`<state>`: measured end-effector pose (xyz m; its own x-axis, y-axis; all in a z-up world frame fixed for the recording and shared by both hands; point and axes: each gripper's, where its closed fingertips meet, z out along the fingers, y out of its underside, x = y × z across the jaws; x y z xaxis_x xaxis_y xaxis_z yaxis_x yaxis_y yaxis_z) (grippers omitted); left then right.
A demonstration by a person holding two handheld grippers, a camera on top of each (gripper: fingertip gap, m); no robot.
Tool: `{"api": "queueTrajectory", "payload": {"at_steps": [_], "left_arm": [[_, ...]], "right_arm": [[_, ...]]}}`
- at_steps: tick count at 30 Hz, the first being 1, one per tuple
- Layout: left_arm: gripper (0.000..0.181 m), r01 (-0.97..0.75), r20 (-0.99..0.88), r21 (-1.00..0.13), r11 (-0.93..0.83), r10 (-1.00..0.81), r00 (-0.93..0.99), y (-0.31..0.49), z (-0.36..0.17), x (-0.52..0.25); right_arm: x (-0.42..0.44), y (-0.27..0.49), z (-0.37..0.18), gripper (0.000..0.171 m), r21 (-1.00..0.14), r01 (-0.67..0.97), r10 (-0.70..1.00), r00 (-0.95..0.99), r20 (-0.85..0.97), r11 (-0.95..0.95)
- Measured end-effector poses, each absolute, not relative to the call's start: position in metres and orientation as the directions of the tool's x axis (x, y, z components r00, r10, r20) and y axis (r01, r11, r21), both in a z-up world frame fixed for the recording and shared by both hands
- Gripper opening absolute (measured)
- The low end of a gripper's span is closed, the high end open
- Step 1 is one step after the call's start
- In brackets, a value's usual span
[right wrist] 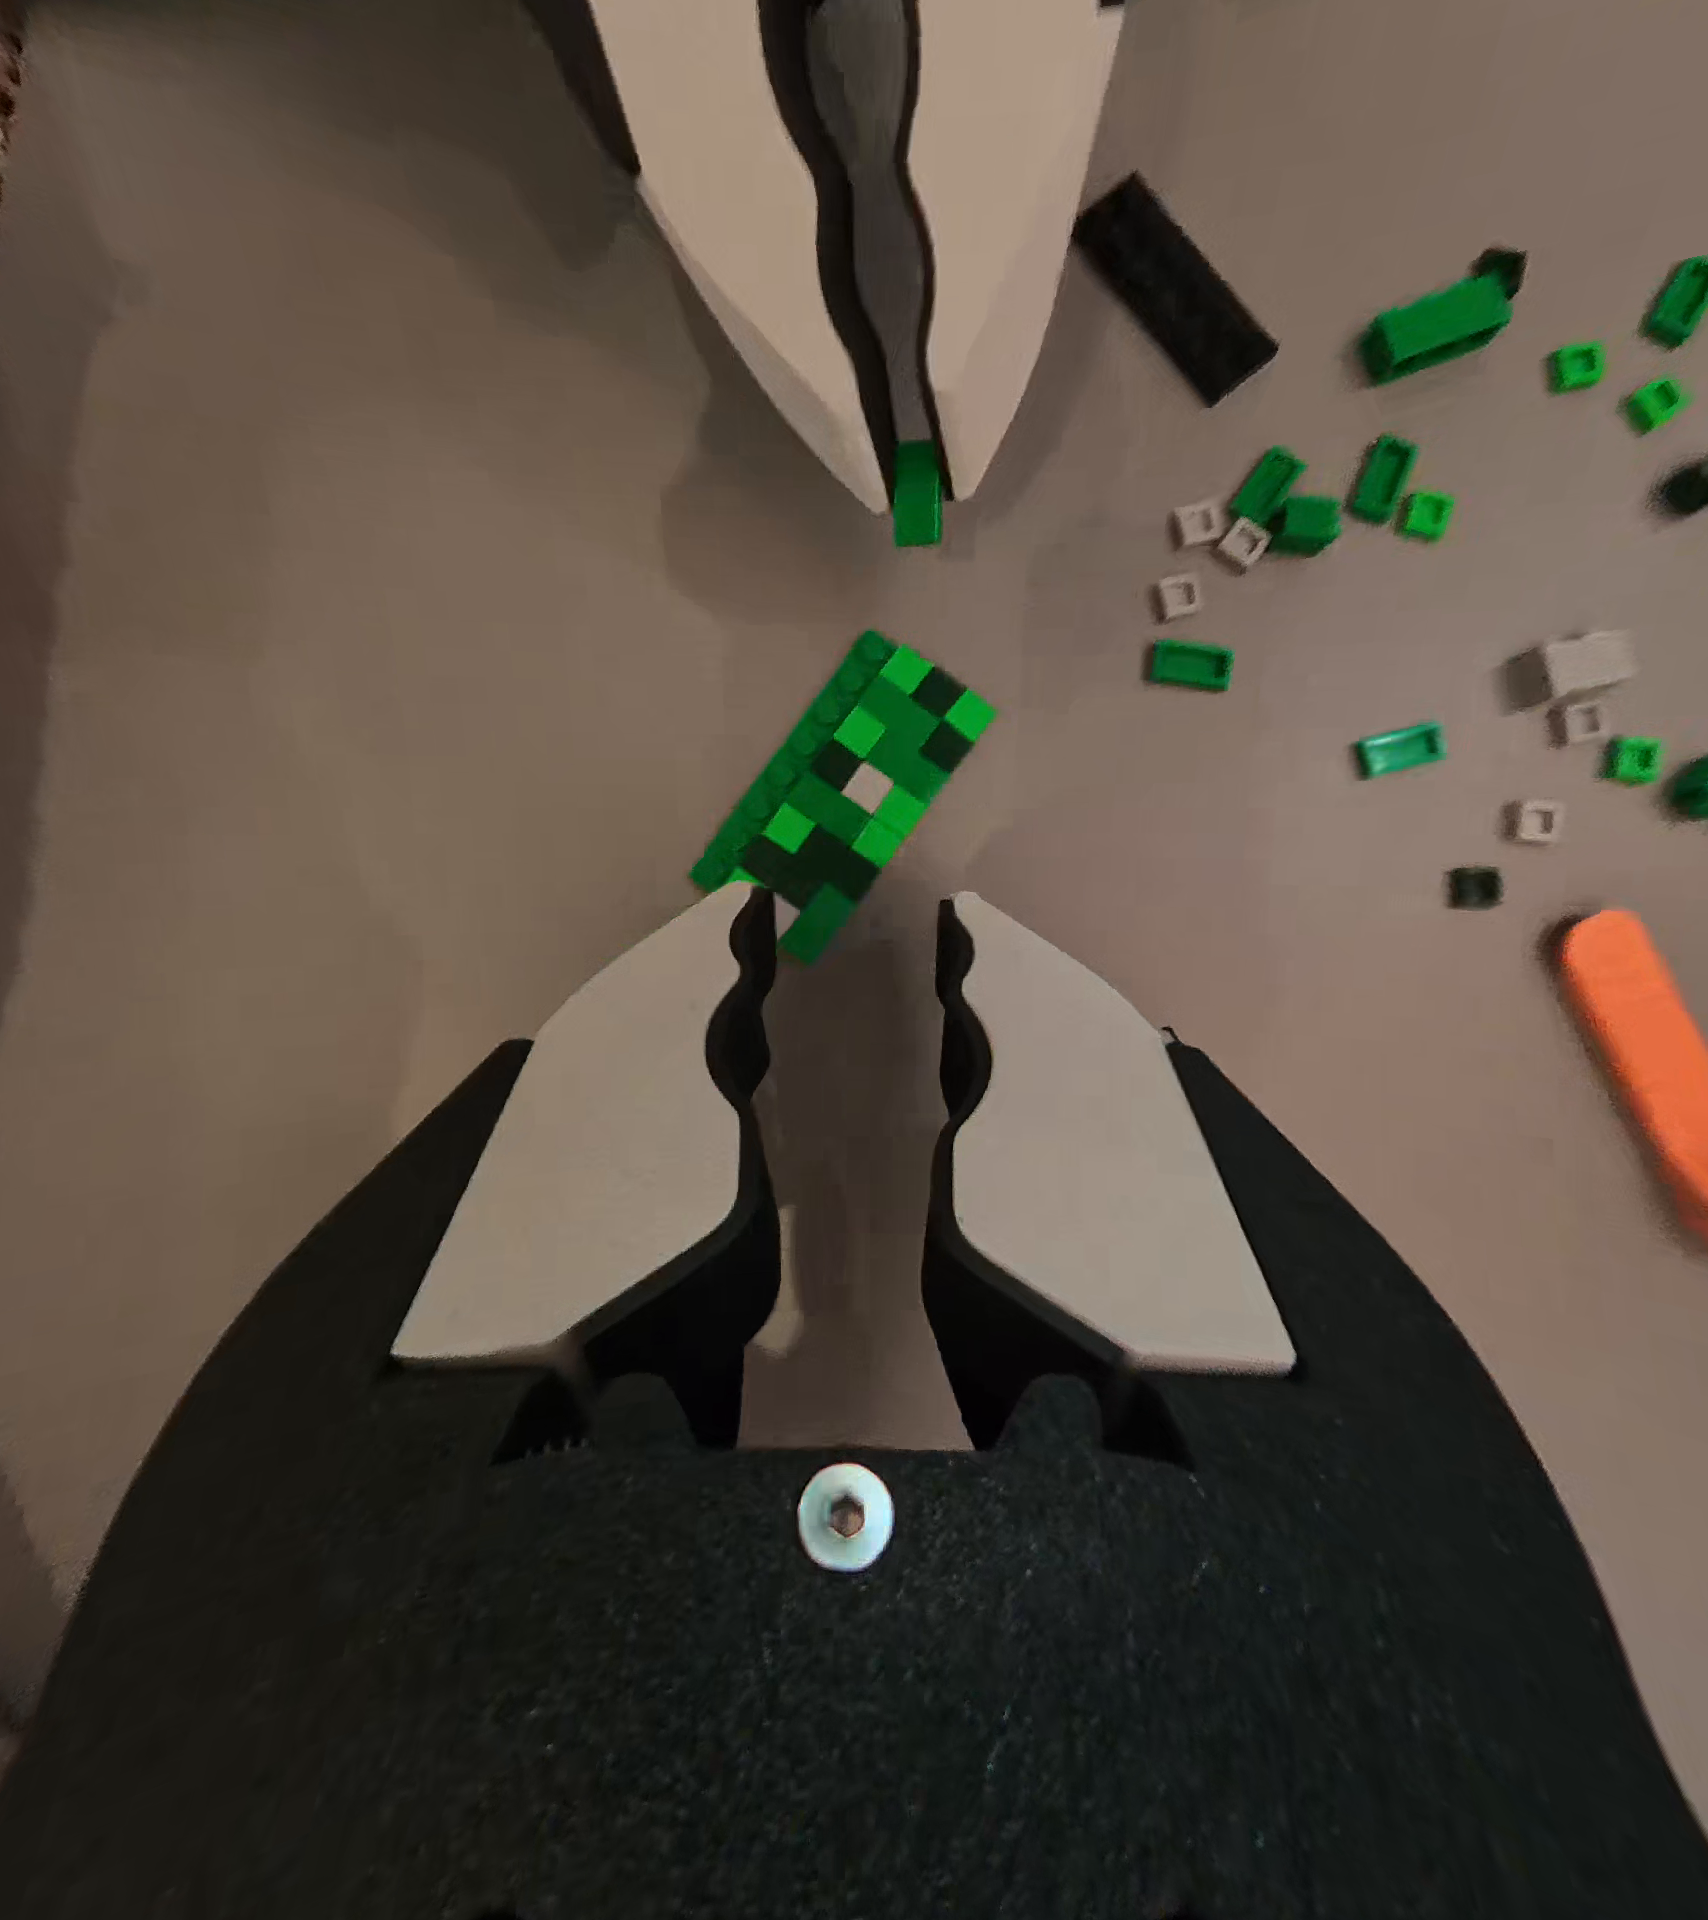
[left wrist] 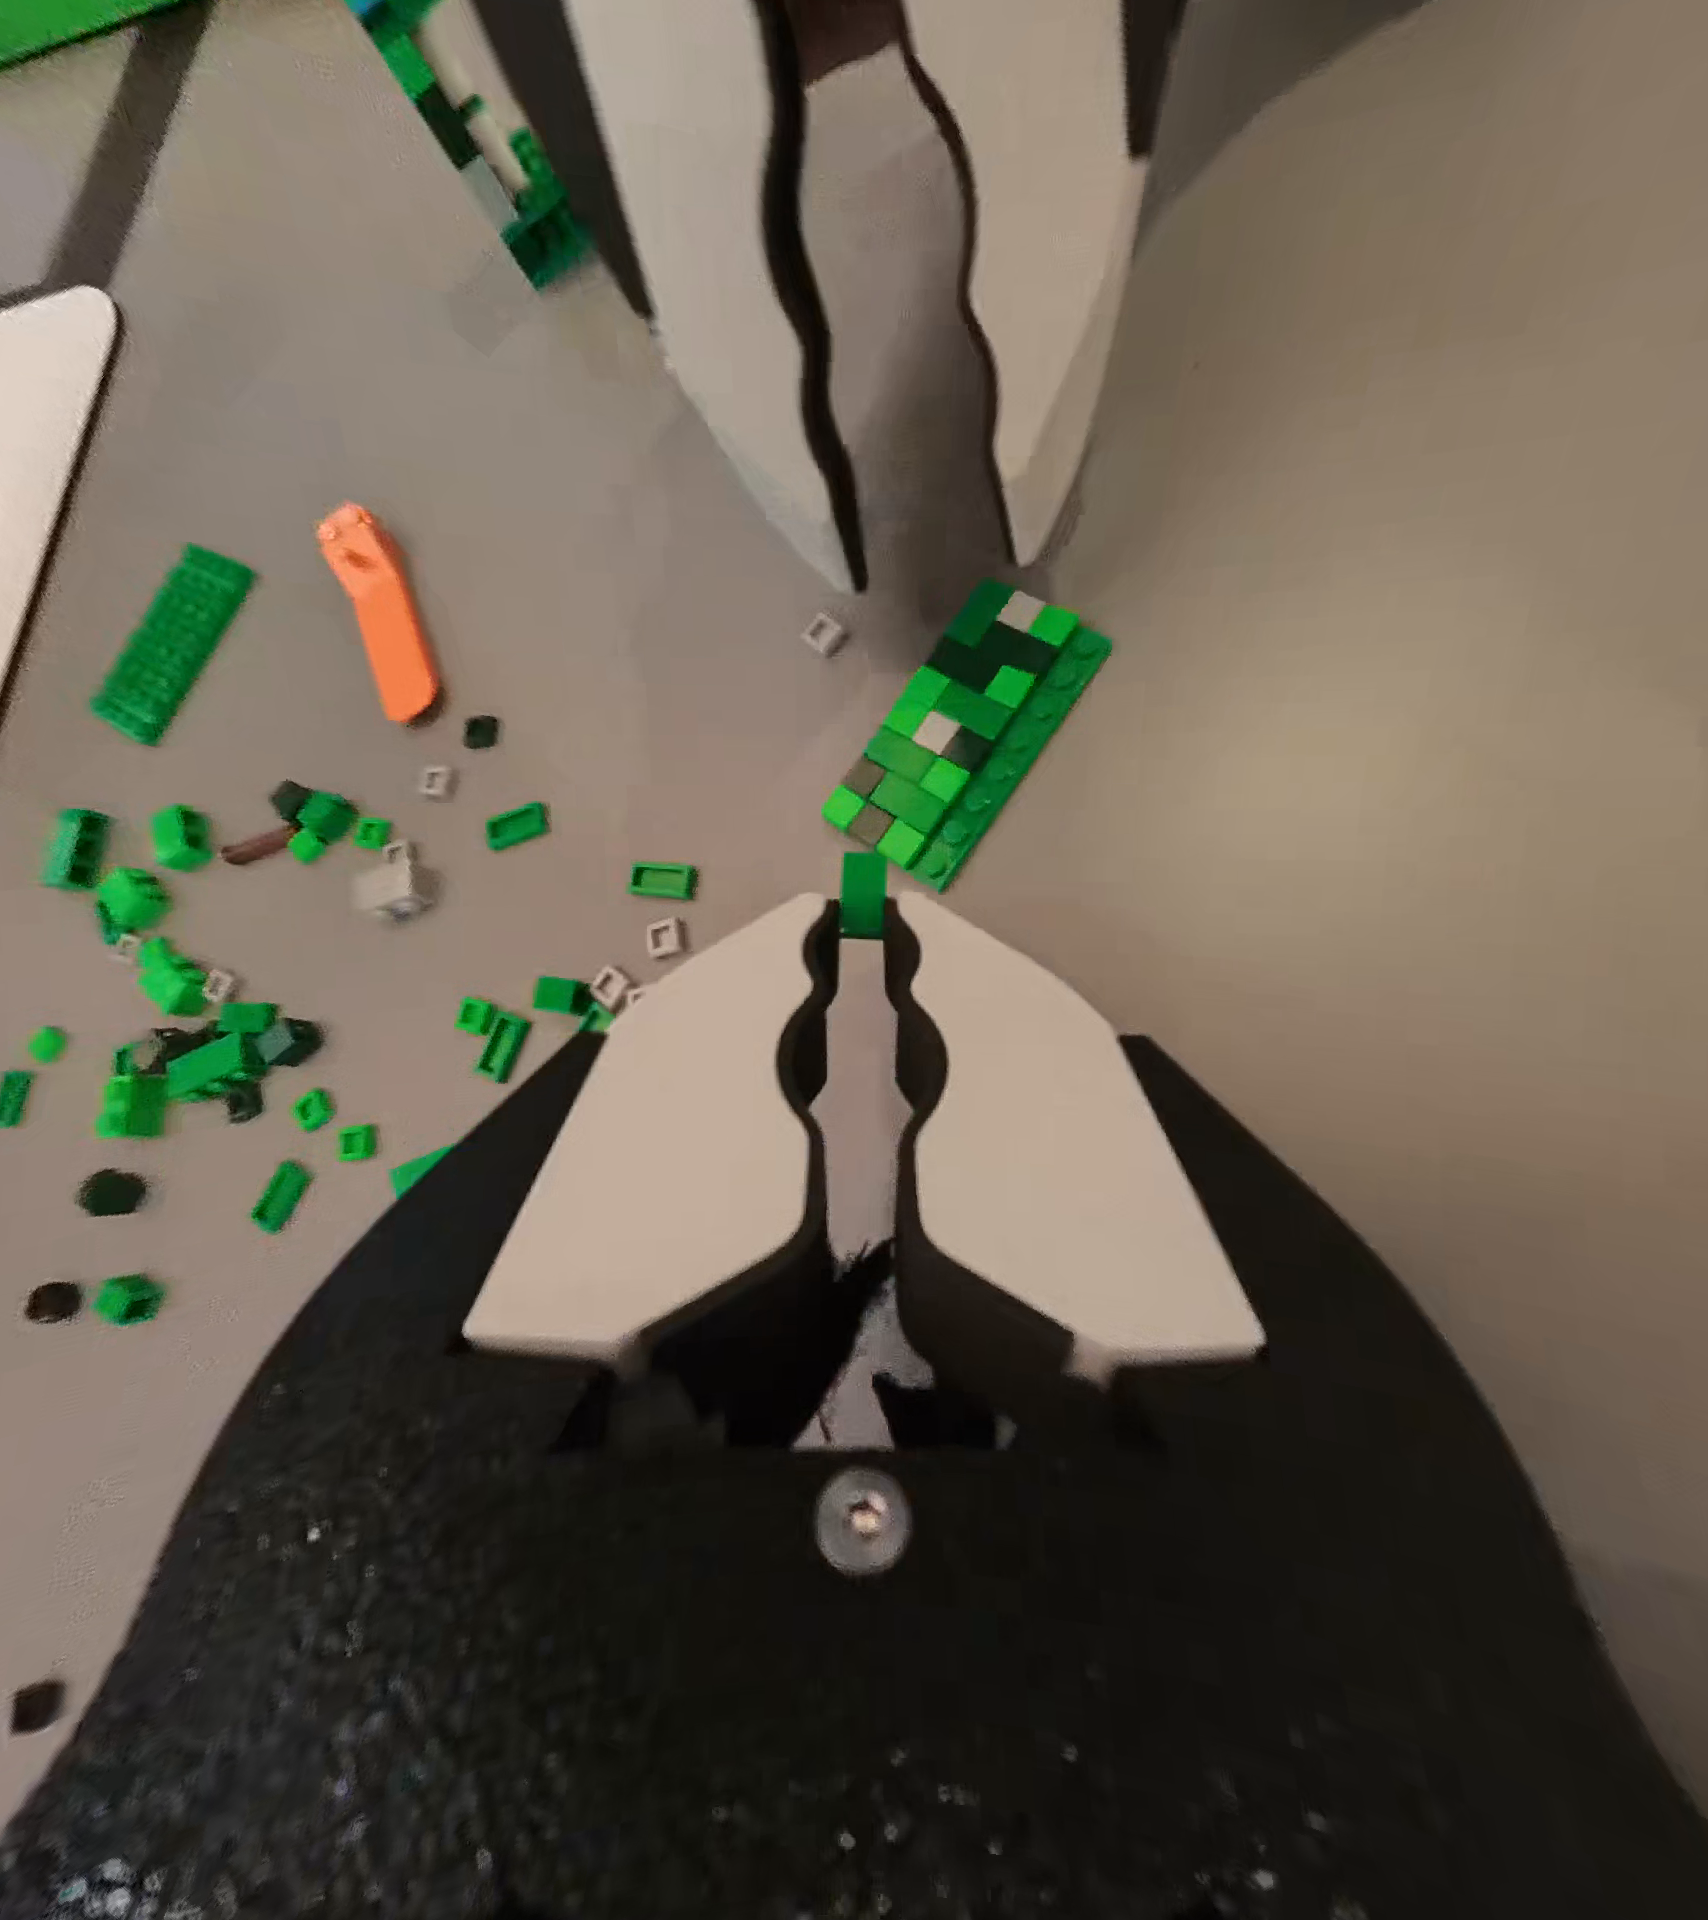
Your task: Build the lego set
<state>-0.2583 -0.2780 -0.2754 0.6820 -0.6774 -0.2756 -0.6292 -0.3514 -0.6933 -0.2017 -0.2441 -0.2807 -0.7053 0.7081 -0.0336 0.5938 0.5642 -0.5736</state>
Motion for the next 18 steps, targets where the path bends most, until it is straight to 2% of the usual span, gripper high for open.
{"api": "queueTrajectory", "payload": {"at_steps": [9,13,18], "left_arm": [[0.007,-0.561,-0.131,-0.674,-0.48,-0.67,0.731,-0.284,-0.287,-0.251],[0.007,-0.552,-0.116,-0.653,-0.518,-0.652,0.749,-0.286,-0.29,-0.253],[0.007,-0.501,-0.097,-0.671,-0.547,-0.605,0.79,-0.28,-0.289,-0.255]], "right_arm": [[-0.19,-0.262,-0.301,0.03,-0.634,0.602,0.761,-0.648,-0.032,0.486],[-0.182,-0.284,-0.3,0.03,-0.657,0.577,0.721,-0.689,-0.072,0.486],[-0.189,-0.276,-0.292,0.027,-0.689,0.528,0.717,-0.697,-0.017,0.497]]}}
